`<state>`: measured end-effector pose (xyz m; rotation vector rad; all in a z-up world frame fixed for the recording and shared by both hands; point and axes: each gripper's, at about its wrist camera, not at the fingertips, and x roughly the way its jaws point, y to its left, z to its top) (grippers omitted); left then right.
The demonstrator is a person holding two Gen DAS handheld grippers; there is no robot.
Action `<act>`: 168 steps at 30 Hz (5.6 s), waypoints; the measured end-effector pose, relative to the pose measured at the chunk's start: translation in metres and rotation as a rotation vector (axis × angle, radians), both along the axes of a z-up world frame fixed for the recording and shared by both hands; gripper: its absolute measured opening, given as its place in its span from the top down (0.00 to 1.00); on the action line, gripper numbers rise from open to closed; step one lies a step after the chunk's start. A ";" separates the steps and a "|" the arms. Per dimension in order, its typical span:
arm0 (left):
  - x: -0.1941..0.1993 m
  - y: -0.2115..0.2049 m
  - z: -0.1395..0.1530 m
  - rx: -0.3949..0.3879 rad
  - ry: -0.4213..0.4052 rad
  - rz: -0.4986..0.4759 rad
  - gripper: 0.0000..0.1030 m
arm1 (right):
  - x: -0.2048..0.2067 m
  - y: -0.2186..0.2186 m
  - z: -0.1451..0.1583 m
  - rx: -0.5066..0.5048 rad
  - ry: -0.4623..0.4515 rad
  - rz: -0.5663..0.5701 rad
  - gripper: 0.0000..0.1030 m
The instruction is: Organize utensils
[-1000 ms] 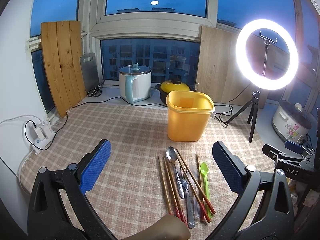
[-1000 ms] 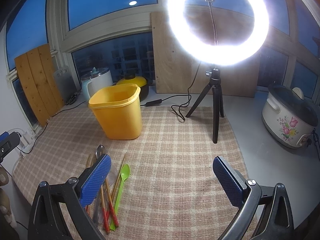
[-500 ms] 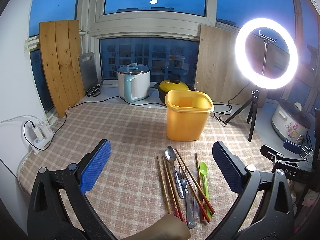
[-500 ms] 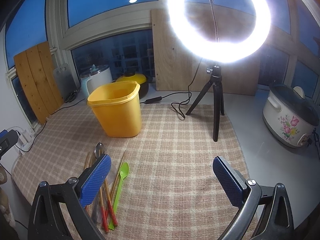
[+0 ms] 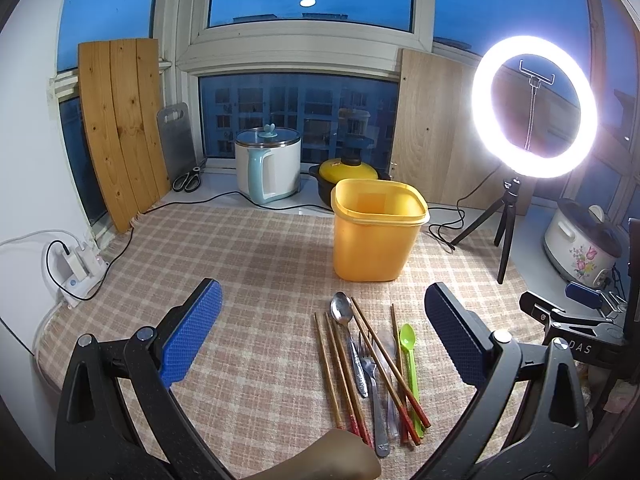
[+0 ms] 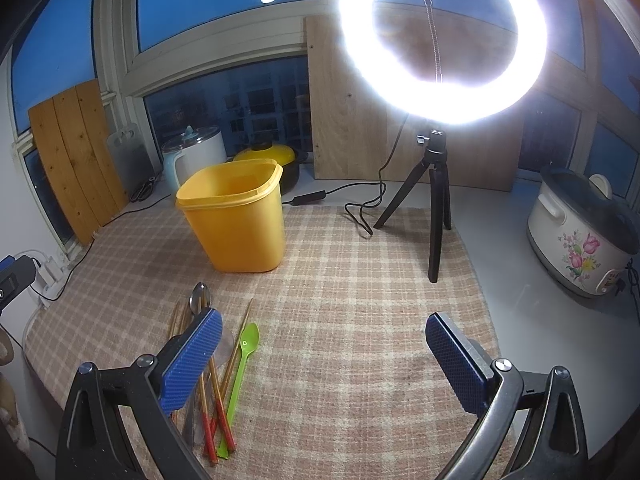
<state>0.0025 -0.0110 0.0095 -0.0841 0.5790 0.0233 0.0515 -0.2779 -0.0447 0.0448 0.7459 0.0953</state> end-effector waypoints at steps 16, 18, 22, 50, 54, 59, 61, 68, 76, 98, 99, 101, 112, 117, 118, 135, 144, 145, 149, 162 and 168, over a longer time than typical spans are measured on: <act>0.010 0.002 -0.016 -0.008 0.025 -0.007 0.00 | 0.005 -0.001 -0.009 0.032 0.015 0.018 0.00; 0.012 0.003 -0.019 -0.013 0.036 -0.008 0.00 | 0.008 -0.001 -0.011 0.027 0.024 0.017 0.00; 0.017 0.008 -0.028 -0.023 0.066 -0.007 0.00 | 0.012 -0.001 -0.014 0.034 0.035 0.029 0.00; 0.097 0.029 -0.161 -0.239 0.547 -0.220 0.67 | 0.089 0.048 -0.130 0.148 0.498 0.155 0.58; 0.104 0.029 -0.171 -0.234 0.571 -0.222 0.70 | 0.094 0.057 -0.138 0.156 0.528 0.158 0.60; 0.110 0.025 -0.180 -0.216 0.579 -0.213 0.79 | 0.096 0.071 -0.137 0.145 0.537 0.190 0.66; 0.113 0.025 -0.184 -0.210 0.581 -0.210 0.84 | 0.096 0.078 -0.136 0.127 0.538 0.201 0.66; 0.119 0.024 -0.192 -0.191 0.582 -0.208 0.85 | 0.096 0.104 -0.137 0.022 0.532 0.219 0.71; 0.122 0.023 -0.193 -0.163 0.562 -0.220 0.92 | 0.102 0.112 -0.141 -0.051 0.545 0.232 0.87; 0.137 0.066 -0.174 -0.307 0.513 -0.159 0.96 | 0.110 0.092 -0.120 0.112 0.473 0.180 0.99; 0.137 0.068 -0.171 -0.301 0.503 -0.157 0.96 | 0.110 0.091 -0.117 0.105 0.463 0.180 0.99; 0.137 0.071 -0.166 -0.301 0.491 -0.155 0.96 | 0.112 0.089 -0.115 0.101 0.460 0.181 1.00; 0.132 0.069 -0.170 -0.290 0.497 -0.156 0.96 | 0.110 0.078 -0.136 0.088 0.520 0.179 0.64; 0.128 0.070 -0.167 -0.299 0.490 -0.158 0.96 | 0.126 0.074 -0.141 0.108 0.532 0.141 0.67; 0.127 0.071 -0.167 -0.299 0.489 -0.159 0.96 | 0.128 0.072 -0.141 0.117 0.530 0.132 0.68; 0.124 0.080 -0.168 -0.315 0.489 -0.148 0.96 | 0.150 0.113 -0.152 -0.079 0.560 0.230 0.75; 0.123 0.086 -0.156 -0.320 0.455 -0.136 0.96 | 0.137 0.080 -0.132 0.006 0.472 0.201 0.77; 0.123 0.087 -0.153 -0.318 0.446 -0.136 0.96 | 0.137 0.075 -0.126 0.016 0.455 0.189 0.77; 0.125 0.085 -0.136 -0.301 0.402 -0.141 0.97 | 0.131 0.061 -0.098 0.043 0.376 0.151 0.77; 0.148 0.078 -0.084 -0.296 0.276 -0.190 0.97 | 0.131 0.059 -0.034 0.069 0.184 0.115 0.77; 0.155 0.078 -0.061 -0.296 0.220 -0.209 0.97 | 0.134 0.059 -0.008 0.085 0.115 0.116 0.77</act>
